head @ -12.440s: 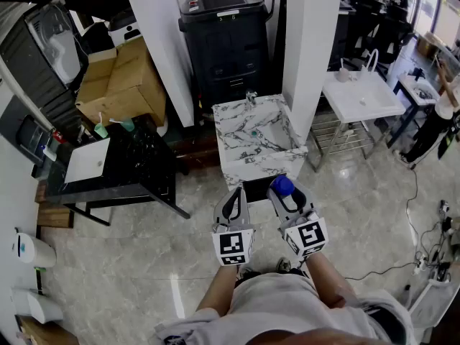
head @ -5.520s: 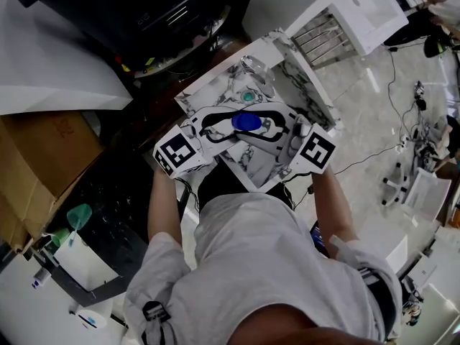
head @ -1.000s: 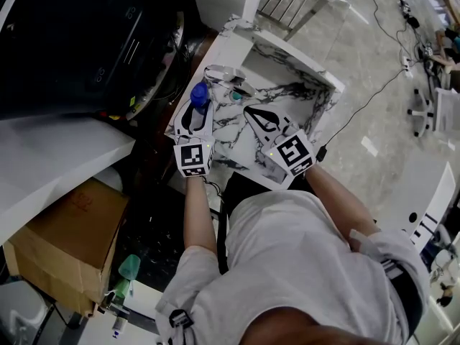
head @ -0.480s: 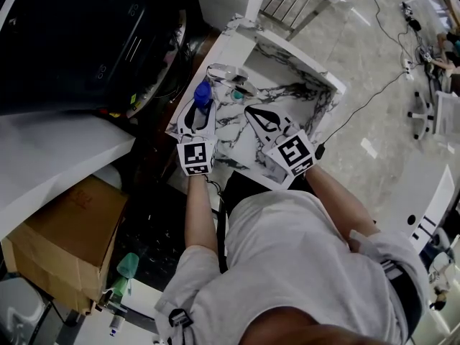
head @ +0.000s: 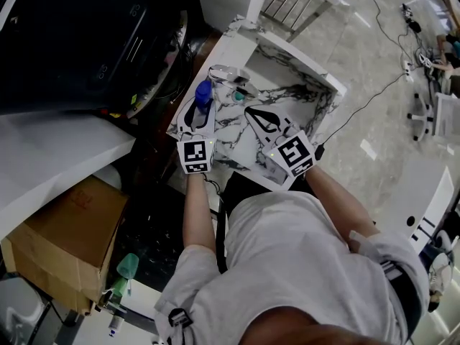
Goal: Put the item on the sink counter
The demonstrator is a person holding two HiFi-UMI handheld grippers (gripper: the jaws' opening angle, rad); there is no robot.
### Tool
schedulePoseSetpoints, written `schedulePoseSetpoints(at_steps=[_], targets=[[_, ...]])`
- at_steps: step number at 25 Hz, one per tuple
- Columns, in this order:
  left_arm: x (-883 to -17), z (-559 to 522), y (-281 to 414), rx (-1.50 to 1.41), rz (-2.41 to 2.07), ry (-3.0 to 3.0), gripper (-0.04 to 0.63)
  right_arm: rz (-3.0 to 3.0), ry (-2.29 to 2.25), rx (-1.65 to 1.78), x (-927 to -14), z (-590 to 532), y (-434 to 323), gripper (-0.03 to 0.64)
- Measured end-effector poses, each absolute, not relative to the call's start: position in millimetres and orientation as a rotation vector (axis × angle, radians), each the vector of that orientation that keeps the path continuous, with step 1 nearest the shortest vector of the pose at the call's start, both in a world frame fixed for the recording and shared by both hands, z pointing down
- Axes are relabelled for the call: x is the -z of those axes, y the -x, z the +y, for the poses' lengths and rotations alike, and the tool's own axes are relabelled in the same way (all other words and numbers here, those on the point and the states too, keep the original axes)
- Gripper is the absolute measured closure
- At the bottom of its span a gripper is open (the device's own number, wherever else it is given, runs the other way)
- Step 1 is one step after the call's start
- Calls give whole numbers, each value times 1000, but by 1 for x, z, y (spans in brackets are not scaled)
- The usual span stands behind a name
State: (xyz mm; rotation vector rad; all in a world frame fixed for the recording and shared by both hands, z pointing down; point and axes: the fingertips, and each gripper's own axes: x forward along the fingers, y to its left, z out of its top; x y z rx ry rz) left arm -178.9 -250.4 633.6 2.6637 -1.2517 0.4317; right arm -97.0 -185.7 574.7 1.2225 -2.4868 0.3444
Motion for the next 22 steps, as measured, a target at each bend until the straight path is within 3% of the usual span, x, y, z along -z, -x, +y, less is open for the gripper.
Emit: schedulePoseSetpoints(at_steps=[22], targets=[[-635,-236,186,-510,-1231,-2660,433,-2514,-1171,-335,-572,-180,110,612]])
